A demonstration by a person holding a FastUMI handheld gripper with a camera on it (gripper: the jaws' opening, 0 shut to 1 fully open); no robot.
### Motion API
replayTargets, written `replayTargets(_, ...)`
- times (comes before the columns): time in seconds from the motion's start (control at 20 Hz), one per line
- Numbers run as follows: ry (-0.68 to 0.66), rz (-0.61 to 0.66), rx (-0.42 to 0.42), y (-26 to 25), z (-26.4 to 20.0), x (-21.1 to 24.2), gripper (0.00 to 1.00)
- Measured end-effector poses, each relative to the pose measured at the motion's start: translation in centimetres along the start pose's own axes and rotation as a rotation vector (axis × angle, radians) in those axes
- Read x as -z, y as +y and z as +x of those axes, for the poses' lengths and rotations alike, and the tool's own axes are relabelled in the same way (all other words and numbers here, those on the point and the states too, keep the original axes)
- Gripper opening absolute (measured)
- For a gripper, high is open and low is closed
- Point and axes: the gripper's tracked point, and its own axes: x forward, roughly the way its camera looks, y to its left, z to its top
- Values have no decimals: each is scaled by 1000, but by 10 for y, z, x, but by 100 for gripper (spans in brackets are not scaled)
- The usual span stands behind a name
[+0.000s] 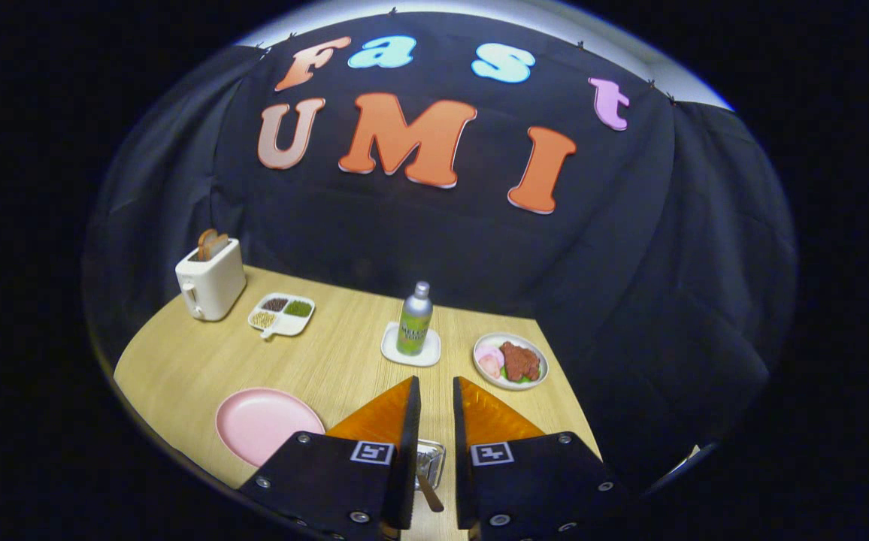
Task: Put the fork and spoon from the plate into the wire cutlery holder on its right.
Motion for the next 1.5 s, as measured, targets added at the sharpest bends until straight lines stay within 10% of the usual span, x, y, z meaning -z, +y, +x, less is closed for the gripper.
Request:
replayTargets(0.7,-369,147,54,-24,-25,-111,47)
replayTargets(1.5,-504,131,42,-25,-35,-130,89)
